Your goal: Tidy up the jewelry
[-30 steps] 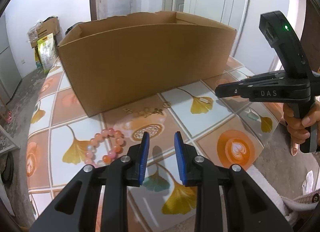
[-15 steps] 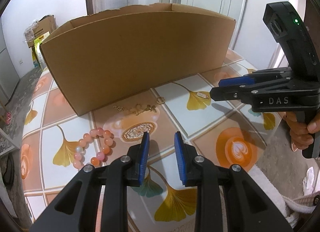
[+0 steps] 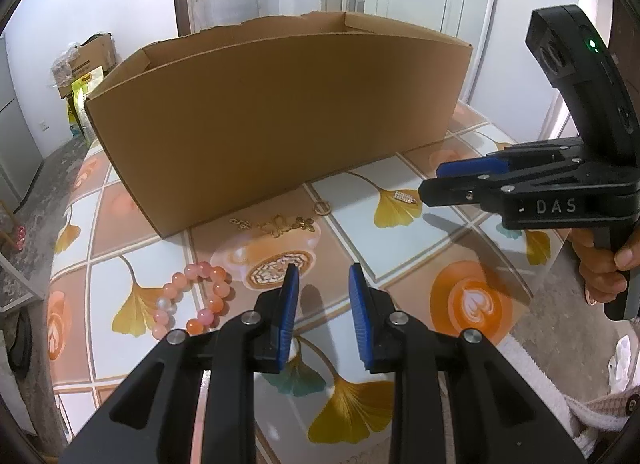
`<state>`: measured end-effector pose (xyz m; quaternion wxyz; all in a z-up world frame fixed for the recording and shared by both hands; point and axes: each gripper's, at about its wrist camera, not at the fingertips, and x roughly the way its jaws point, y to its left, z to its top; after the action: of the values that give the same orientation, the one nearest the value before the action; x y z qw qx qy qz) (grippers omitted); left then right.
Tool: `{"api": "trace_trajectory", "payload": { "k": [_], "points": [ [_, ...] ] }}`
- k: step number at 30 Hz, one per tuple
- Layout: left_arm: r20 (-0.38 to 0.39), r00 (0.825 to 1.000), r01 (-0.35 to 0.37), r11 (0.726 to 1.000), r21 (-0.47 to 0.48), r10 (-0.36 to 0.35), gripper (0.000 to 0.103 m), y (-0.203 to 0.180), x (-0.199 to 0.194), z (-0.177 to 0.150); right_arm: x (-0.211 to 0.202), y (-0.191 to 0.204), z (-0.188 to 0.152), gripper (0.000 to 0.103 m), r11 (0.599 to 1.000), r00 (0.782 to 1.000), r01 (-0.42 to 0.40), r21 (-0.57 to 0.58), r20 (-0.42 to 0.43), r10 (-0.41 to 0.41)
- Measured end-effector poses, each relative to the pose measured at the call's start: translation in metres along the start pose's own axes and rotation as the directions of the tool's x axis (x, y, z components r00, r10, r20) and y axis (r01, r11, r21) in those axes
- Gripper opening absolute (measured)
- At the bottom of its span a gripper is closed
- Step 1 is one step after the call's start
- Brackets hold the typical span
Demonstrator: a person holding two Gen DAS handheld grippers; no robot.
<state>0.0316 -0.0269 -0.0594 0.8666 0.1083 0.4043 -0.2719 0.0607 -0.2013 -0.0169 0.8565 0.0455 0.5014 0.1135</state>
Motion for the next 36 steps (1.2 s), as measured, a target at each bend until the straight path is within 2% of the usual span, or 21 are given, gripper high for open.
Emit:
{"api": "trace_trajectory", "payload": {
  "k": [10, 15, 23, 31, 36],
  "points": [
    [0.028, 0.999, -0.020, 0.999, -0.043, 0.021, 0.025, 0.020, -0.013, -0.002, 0.002, -0.002, -0.002, 0.036, 0.999, 0.999, -0.035, 0.011, 0.005, 0.034],
    [0.031, 1.000, 0.007, 0.998, -0.065, -0.005, 0.025, 0.031, -0.012, 0.001, 0.005, -0.002, 0.000, 0.036, 0.999, 0.999, -0.042, 0.013, 0.000, 0.042],
    [0.040, 0.998, 0.055, 0.998, -0.017, -0.054, 0.025, 0.020, 0.006, 0.023, 0.006, -0.007, 0.002, 0.036, 0.998, 0.999, -0.053, 0.023, 0.011, 0.053],
    [0.007, 0.999, 0.035, 0.999, -0.004, -0.035, 0.024, 0.023, 0.028, 0.034, 0.006, -0.012, 0.002, 0.036, 0.997, 0.997, -0.069, 0.026, 0.018, 0.069],
    [-0.021, 0.999, 0.034, 0.999, -0.009, -0.034, 0.019, 0.028, 0.040, 0.037, 0.007, -0.015, 0.001, 0.036, 0.996, 0.997, -0.078, 0.034, 0.021, 0.077]
  ]
}}
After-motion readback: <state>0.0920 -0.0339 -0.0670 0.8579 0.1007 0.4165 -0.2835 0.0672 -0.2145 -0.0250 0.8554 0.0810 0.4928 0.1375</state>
